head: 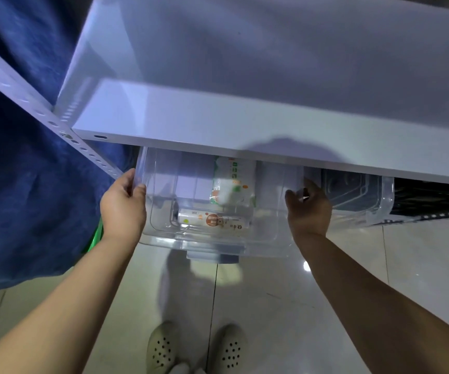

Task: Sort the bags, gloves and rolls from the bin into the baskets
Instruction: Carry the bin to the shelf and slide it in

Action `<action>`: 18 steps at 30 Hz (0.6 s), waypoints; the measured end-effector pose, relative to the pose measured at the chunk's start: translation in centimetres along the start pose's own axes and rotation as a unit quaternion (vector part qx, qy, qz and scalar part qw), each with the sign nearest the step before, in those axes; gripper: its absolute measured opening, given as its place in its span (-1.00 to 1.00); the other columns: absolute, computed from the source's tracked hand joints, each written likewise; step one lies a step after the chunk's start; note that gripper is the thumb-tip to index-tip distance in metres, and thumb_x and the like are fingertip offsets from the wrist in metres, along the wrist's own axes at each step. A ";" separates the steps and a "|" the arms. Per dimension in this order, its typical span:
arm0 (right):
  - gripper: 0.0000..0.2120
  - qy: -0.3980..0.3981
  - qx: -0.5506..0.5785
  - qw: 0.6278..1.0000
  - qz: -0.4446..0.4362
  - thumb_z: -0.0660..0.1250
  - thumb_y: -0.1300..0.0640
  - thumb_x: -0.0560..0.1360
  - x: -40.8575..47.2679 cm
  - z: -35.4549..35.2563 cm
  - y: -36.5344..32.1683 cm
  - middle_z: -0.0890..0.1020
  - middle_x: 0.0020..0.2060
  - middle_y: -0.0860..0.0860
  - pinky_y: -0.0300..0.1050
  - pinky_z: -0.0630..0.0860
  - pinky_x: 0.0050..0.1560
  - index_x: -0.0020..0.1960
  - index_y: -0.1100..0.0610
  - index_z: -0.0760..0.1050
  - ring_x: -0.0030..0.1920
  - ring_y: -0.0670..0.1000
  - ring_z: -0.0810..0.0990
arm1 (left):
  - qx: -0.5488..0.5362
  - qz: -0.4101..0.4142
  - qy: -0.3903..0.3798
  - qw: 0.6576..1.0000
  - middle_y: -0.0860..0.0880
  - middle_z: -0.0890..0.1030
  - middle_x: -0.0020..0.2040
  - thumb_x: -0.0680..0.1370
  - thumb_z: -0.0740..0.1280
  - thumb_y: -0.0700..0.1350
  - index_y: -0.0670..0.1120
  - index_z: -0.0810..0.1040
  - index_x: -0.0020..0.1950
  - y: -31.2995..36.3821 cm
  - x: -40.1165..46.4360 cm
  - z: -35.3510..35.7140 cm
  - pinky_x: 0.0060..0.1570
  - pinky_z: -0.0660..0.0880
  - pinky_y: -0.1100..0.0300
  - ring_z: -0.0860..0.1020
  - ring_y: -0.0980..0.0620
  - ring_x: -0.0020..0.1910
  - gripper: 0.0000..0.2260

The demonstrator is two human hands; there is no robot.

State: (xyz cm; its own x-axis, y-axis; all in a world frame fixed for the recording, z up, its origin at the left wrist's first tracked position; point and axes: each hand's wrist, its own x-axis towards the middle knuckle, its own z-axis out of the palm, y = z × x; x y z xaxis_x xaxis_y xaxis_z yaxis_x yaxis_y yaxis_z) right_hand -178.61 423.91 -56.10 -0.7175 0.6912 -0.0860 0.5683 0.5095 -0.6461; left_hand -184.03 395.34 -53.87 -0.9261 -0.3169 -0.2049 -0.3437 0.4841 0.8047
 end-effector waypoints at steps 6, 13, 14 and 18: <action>-0.69 -0.035 -0.038 0.998 -0.033 0.36 0.01 0.46 -1.3 -2.1 0.3 0.58 -0.04 0.01 -0.09 0.51 -0.08 0.14 0.13 0.50 -0.17 -0.01 0.56 | 0.043 0.009 -0.019 0.999 0.00 0.54 0.17 0.55 0.23 -0.25 -0.14 0.44 0.33 0.4 -1.0 -0.8 0.13 0.31 0.22 0.49 -0.01 0.12 -0.66; -0.70 0.266 0.000 0.962 -0.054 0.30 0.08 0.48 -2.9 -9.0 1.3 0.49 0.05 0.25 -0.22 0.40 -0.02 0.11 0.25 0.44 -0.04 0.09 0.47 | 0.167 0.076 -0.020 0.983 -0.20 0.43 0.29 0.46 0.31 -0.30 -0.16 0.43 0.30 1.4 -5.0 -1.9 0.29 0.23 0.00 0.30 -0.19 0.26 -0.60; -0.61 0.291 -0.003 0.957 -0.016 0.27 0.03 0.49 -2.3 -9.5 1.3 0.47 0.08 0.29 -0.07 0.38 0.10 0.17 0.30 0.42 0.07 0.19 0.45 | 0.168 0.089 -0.029 0.981 -0.19 0.44 0.28 0.46 0.31 -0.31 -0.16 0.45 0.28 1.6 -5.7 -1.8 0.29 0.23 0.01 0.30 -0.18 0.26 -0.61; -0.68 0.147 0.042 0.984 0.088 0.09 0.00 0.59 -0.7 -9.5 1.7 0.51 -0.10 0.12 0.12 0.44 0.03 0.09 0.25 0.40 -0.03 0.12 0.51 | 0.174 0.135 -0.066 0.973 -0.15 0.47 0.26 0.45 0.34 -0.31 -0.11 0.50 0.22 1.2 -8.1 -0.9 0.28 0.24 0.02 0.32 -0.12 0.24 -0.65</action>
State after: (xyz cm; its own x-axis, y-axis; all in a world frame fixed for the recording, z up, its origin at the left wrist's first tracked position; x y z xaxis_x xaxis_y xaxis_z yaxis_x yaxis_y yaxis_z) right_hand -173.34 429.17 -49.97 -0.4569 0.8894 0.0132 0.6290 0.3335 -0.7022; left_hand -176.80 397.80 -50.71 -0.9939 -0.0434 -0.1018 -0.0966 0.7894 0.6063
